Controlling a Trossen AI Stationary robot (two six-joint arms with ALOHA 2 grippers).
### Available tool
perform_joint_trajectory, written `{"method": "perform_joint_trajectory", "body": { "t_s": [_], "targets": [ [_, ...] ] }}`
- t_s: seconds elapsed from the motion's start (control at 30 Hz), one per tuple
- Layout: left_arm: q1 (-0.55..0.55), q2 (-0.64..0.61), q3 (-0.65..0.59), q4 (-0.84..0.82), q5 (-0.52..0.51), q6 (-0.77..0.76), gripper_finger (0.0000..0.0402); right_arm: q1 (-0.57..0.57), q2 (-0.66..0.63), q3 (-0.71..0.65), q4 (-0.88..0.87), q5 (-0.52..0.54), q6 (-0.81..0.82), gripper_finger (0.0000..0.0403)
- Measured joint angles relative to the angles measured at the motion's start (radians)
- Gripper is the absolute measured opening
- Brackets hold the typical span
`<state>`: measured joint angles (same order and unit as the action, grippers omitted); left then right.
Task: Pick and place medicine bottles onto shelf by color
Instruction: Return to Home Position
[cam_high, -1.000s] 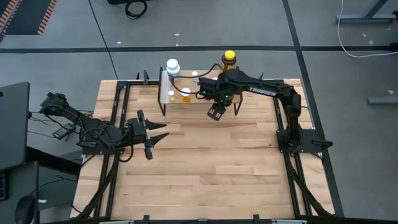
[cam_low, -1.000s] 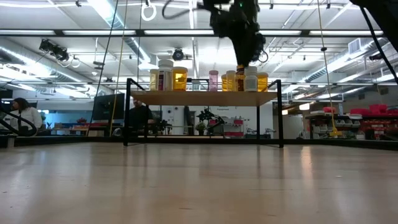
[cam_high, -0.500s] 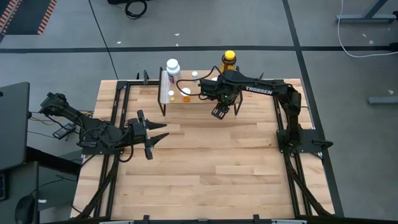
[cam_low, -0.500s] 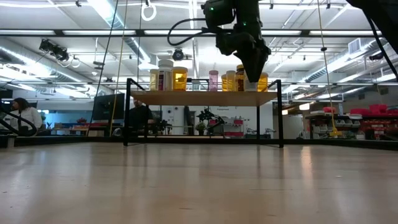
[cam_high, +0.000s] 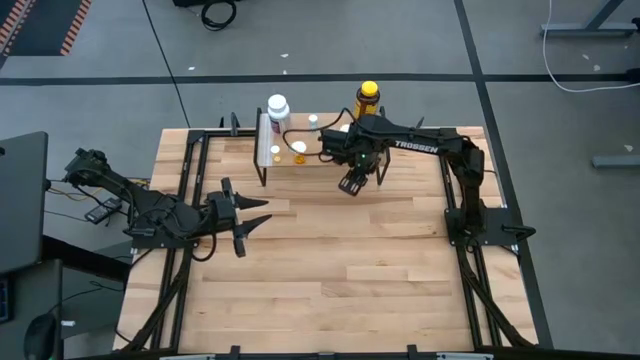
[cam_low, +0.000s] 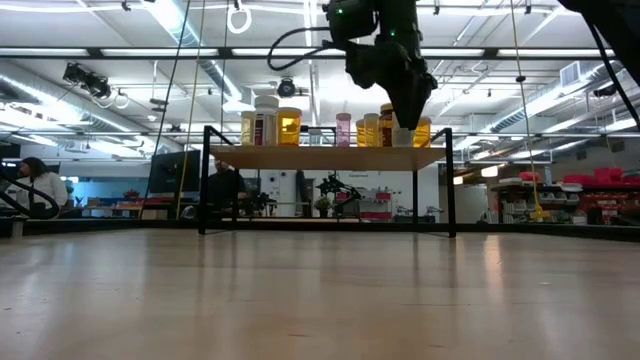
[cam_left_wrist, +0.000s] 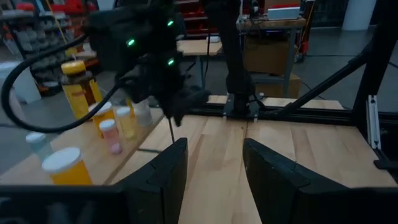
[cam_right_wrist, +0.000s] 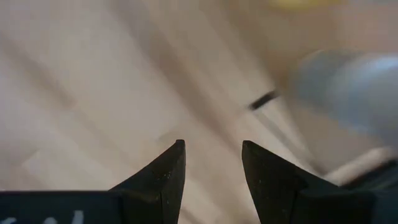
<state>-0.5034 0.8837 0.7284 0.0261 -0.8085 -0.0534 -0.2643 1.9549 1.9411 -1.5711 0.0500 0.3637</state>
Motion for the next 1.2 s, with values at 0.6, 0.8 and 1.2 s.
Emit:
{"method": "perform_joint_trajectory", "body": {
  "t_s": [0.6, 0.8, 1.2],
  "targets": [
    [0.088, 0.081, -0.068, -0.045, 0.152, -0.087, 0.0132, 0.206, -0.216, -0.011, 0.258, 0.131, -0.051, 0.0164],
    [0.109, -0.02, -0.209, 0.098, 0.178, -0.059, 0.0086, 0.226, -0.335, -0.234, 0.329, 0.162, -0.018, 0.0151],
    [0.1, -0.443, -0.648, 0.397, 0.267, -0.108, 0.0006, 0.212, -0.731, -1.017, 1.003, 0.022, 0.045, 0.0069]
  ]
}}
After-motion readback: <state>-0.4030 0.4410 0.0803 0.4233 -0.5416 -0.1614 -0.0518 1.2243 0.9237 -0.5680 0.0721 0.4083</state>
